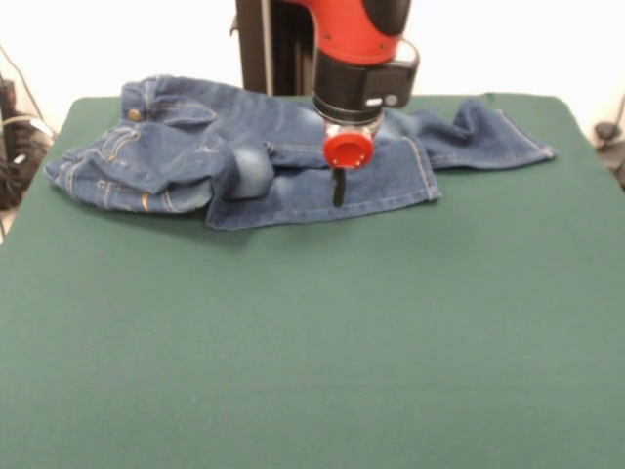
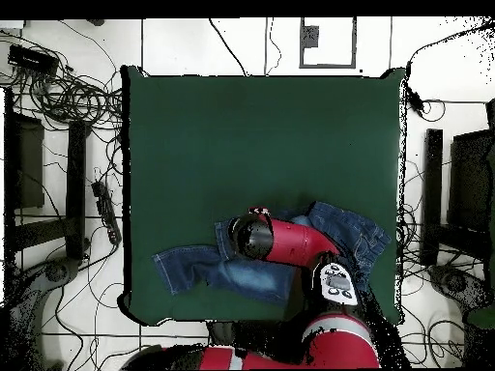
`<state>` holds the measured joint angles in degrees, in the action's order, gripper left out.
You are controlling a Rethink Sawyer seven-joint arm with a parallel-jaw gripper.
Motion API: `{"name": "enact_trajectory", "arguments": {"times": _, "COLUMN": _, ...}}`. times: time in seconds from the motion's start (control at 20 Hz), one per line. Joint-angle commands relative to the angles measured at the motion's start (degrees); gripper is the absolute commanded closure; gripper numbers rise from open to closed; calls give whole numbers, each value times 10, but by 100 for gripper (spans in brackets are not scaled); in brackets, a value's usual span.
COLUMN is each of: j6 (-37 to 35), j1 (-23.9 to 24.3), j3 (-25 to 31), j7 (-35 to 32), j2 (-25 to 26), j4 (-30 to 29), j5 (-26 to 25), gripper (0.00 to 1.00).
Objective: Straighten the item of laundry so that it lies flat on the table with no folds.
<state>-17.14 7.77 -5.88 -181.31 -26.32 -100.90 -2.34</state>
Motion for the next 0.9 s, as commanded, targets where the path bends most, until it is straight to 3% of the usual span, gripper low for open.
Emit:
{"name": "enact_trajectory", "arguments": {"times": 0.05, "j6": -22, "j1": -13, "j3": 77, "j7": 35, "j2": 7, "j4": 33, "j5": -2, "gripper": 0}}
{"name": "enact_trajectory", "arguments": {"times": 0.35, "j6": -48, "j1": -42, "j3": 67, "j7": 5, "j2": 5, "j4": 47, "j5": 20, "gripper": 0}}
{"name": "enact_trajectory", "arguments": {"times": 0.9, "j6": -48, "j1": -47, "j3": 73, "j7": 18, "j2": 12, "j4": 48, "j5": 13, "gripper": 0}}
